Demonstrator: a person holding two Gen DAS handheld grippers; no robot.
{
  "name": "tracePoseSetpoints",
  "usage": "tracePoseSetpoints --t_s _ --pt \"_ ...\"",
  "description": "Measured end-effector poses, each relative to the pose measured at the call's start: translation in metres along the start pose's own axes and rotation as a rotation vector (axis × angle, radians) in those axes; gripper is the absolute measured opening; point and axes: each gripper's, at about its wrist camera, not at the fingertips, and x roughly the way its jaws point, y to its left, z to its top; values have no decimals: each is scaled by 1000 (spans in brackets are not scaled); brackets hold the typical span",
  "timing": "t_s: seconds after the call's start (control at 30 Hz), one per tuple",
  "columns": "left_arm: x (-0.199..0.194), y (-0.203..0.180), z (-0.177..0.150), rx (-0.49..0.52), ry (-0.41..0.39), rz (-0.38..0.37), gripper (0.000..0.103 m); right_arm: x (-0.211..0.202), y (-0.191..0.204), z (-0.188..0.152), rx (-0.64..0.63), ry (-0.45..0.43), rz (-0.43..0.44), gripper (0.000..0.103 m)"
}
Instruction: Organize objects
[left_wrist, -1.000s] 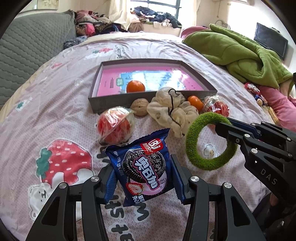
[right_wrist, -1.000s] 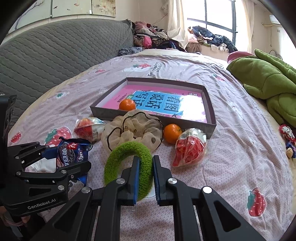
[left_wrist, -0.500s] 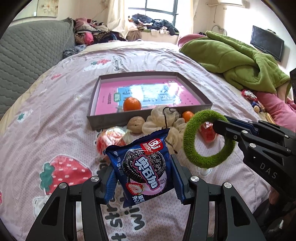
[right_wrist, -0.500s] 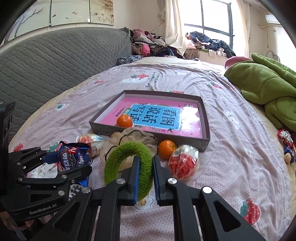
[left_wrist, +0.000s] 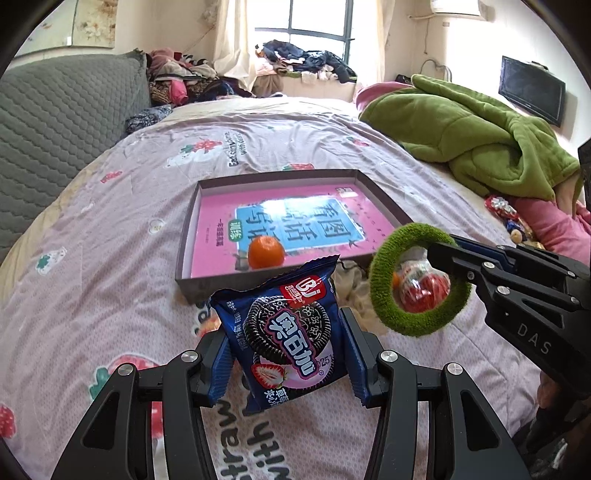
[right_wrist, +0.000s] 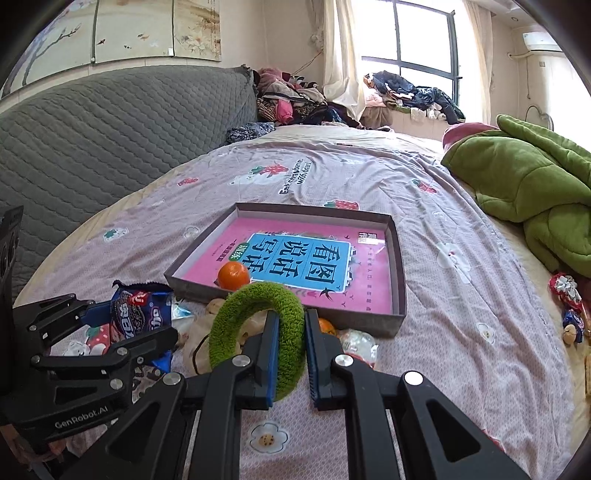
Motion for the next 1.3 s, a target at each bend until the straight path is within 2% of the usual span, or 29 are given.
tracePoseSetpoints --t_s 0.47,1.3 --pt "10 7 21 -3 -19 0 53 7 -18 23 19 -35 -10 13" --pt "54 29 57 -18 -24 12 53 41 -34 50 31 -32 -28 13"
